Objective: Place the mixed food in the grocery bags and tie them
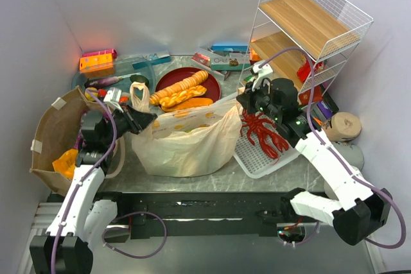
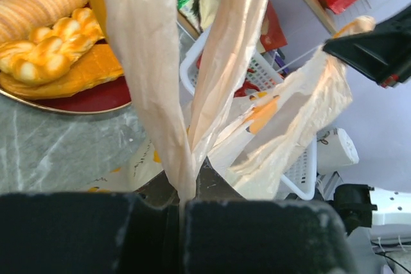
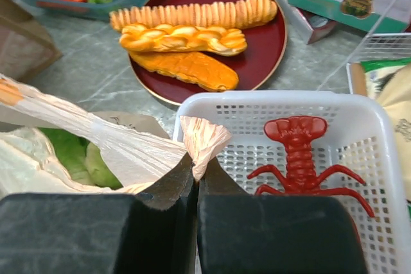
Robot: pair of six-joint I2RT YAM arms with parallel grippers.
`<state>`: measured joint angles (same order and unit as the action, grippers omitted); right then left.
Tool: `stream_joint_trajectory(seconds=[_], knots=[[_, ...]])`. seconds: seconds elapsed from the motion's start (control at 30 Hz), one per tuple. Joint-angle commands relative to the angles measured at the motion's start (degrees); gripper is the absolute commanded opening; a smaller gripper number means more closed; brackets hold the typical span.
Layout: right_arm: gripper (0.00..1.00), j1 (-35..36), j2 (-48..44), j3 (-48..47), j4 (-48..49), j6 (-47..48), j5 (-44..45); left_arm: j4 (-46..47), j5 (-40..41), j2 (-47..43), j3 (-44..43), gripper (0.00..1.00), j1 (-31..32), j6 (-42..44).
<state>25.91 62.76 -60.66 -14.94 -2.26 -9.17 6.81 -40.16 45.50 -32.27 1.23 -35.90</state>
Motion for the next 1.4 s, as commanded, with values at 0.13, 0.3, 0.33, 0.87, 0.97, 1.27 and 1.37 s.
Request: stream_joint_trajectory(seconds=[0.13,0.3,0.33,0.87,0.97,1.27,1.37], knots=[[0.0,0.0,-3.08,2.22,10.89,1.47,-16.57,11.39,-7.46,3.61,-0.94,0.01,-0.36,-4.44],[0.0,8.18,-0.54,-0.85,13.36,9.55,-17.1,0.35,-8.35,8.99,-9.81,0.01,4.29,3.7],[0.0,10.1,0.94,-1.99,13.62,10.17,-17.98,-1.86,-8.18,10.74,-11.22,0.01,7.09,5.21],[0.01,16.54,9.05,-5.25,17.31,15.88,-28.35,-36.94,-12.75,31.05,-34.25,0.01,21.26,28.07],[0.01,16.63,8.87,-5.08,16.61,16.32,-27.48,-40.28,-14.33,32.99,-35.93,0.01,23.81,31.84],[0.02,16.72,12.03,-8.42,9.76,20.01,-27.22,-42.23,-13.01,30.97,-36.02,0.26,26.01,35.02],[0.02,16.63,12.73,-9.47,7.91,20.63,-27.39,-40.83,-11.18,29.3,-35.23,0.45,25.92,34.32]])
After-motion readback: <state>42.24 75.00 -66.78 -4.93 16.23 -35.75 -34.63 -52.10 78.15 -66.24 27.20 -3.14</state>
